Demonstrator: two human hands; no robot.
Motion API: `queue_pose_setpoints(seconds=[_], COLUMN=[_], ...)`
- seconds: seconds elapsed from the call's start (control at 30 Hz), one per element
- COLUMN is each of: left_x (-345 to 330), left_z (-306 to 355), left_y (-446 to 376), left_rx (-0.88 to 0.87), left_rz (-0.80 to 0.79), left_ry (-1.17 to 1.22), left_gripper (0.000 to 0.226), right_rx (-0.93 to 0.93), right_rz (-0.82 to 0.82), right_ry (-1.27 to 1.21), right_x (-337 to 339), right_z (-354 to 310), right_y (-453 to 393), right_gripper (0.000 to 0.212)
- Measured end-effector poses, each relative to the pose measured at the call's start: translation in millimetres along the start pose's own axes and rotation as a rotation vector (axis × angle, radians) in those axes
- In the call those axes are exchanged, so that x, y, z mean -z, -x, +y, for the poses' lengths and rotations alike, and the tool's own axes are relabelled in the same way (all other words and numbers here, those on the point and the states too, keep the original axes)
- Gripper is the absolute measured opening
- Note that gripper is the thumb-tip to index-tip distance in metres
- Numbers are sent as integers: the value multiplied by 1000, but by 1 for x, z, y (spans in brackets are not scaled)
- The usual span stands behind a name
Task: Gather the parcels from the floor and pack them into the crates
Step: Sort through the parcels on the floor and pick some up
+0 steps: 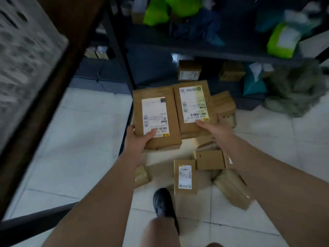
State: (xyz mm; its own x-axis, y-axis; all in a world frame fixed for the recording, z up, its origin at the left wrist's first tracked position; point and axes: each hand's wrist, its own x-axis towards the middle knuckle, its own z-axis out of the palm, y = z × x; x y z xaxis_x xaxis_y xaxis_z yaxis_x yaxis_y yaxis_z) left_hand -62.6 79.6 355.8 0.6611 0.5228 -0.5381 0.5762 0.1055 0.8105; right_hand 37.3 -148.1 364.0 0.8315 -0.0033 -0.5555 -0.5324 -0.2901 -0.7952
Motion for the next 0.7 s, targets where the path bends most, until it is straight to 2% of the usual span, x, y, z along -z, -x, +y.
queue_pose_setpoints(seconds=[0.13, 0.33, 0.5, 0.7], left_x=[32, 77, 129, 204], left_z=[121, 258, 321, 351], left_y=[92, 232, 346, 435], left_rx=[-92, -329, -464, -537], left_rz=[16, 71, 161, 294], left_ry=[53, 156, 221, 251], left_gripper=[59, 63, 56, 54], right_rx=[183, 510, 687, 818], right_rz=[-45, -34, -123, -273], right_ry=[26, -16, -126, -194], right_x=[54, 112, 125, 92], right_z=[-121, -267, -335, -376], right_y=[85, 211, 315, 393], right_gripper=[55, 64, 43, 43])
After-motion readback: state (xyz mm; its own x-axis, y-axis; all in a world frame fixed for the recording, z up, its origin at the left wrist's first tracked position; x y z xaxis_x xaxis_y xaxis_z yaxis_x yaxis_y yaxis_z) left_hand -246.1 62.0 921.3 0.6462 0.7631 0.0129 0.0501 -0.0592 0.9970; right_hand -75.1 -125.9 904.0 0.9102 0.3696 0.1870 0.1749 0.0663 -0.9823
